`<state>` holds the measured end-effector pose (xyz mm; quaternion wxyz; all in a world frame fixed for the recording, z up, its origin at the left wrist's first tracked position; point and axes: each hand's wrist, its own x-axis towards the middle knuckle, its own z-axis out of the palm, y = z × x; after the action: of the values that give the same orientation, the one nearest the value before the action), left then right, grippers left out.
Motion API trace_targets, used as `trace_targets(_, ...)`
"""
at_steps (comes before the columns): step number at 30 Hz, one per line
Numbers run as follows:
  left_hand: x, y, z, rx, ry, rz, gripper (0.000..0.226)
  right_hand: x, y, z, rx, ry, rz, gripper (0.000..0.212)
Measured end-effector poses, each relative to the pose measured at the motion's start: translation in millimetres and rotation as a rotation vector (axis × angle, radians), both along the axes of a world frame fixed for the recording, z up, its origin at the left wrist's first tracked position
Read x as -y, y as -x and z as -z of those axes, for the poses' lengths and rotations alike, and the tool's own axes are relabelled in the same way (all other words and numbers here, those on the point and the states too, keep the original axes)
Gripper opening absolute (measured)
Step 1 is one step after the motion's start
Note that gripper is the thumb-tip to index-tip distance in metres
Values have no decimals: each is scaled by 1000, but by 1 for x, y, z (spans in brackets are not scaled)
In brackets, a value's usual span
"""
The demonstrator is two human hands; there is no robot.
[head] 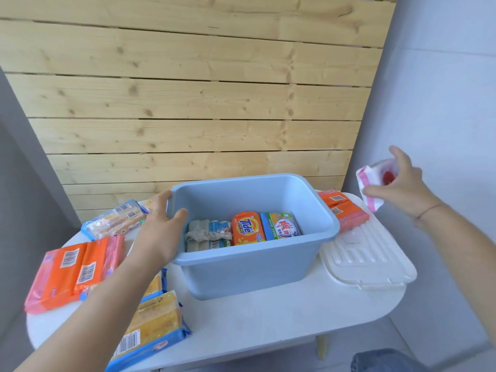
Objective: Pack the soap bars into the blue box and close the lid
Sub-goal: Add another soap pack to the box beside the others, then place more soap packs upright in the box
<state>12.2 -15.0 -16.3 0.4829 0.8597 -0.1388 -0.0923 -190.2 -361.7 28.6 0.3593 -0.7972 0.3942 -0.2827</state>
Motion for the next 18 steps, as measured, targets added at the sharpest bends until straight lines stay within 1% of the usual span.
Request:
trace_targets(2,0,0,-1,-4,-6,12,49,-29,-17,-33,163,-104,-278,97)
trace_targets(3,-1,1,-1,-5,-9,15,50,-48,-27,-44,195,-172,-433,93)
trace_targets(5,0,0,0,-6,-9,17,51,-90,-50,-53,160,-289,-706,83)
trace_targets(7,0,0,-1,-10,5,24,52,-132,-79,-43,32,-300,-884,78)
trace_targets(9,0,1,-1,-23,37,37,54,-165,-108,-21,-146,-181,-949,80)
trace_targets(11,-2,1,-2,-26,61,38,56,-192,-133,0,-325,-50,-933,84)
trace_targets(12,-1,2,-2,-32,65,35,56,-200,-141,9,-382,-20,-916,85)
trace_targets(14,-1,5,-3,-16,40,14,53,-212,-152,20,-388,-56,-914,86)
trace_targets(16,-2,6,-4,85,-14,-6,50,-219,-158,24,-354,-100,-944,84)
trace_targets(18,-3,7,-5,242,-48,41,45,-224,-162,24,-391,-2,-964,76)
